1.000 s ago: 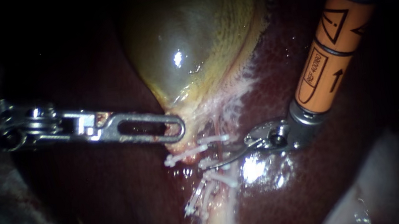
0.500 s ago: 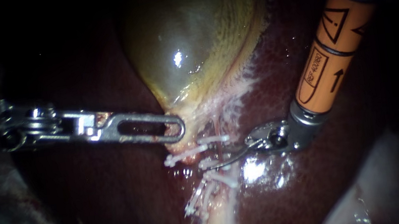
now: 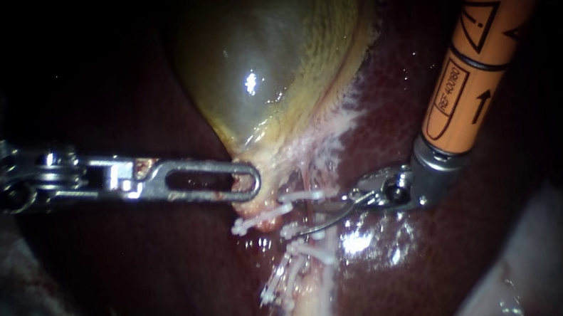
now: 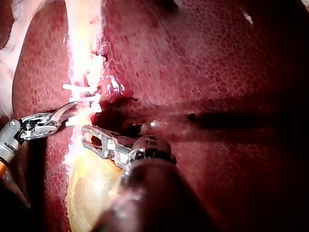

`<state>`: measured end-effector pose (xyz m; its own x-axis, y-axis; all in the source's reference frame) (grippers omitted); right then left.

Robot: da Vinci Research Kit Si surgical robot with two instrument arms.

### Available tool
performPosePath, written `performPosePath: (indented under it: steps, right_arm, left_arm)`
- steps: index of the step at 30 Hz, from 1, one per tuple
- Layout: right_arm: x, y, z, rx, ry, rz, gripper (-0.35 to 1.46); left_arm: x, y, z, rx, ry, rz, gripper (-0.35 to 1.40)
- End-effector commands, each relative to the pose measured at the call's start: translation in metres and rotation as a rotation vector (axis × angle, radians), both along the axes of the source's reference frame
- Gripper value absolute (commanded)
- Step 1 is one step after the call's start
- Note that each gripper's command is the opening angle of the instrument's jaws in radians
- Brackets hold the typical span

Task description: Go to the cutting position right tube

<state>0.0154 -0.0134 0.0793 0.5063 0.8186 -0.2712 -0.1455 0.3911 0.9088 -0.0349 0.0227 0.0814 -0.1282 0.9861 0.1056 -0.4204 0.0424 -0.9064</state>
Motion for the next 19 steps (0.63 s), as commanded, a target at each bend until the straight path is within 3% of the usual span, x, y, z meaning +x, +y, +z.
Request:
performPosePath:
  steps: [1, 19]
  right_arm:
    - [0.0, 0.0, 0.0, -0.001, -0.001, 0.001, 1.03]
    - [0.0, -0.0001, -0.0001, -0.001, -0.001, 0.0, 1.0]
  left_arm:
    - [0.0, 0.0, 0.0, 0.0, 0.0, 0.0, -0.35]
    - [0.0, 0.0, 0.0001, 0.0, 0.0, 0.001, -0.35]
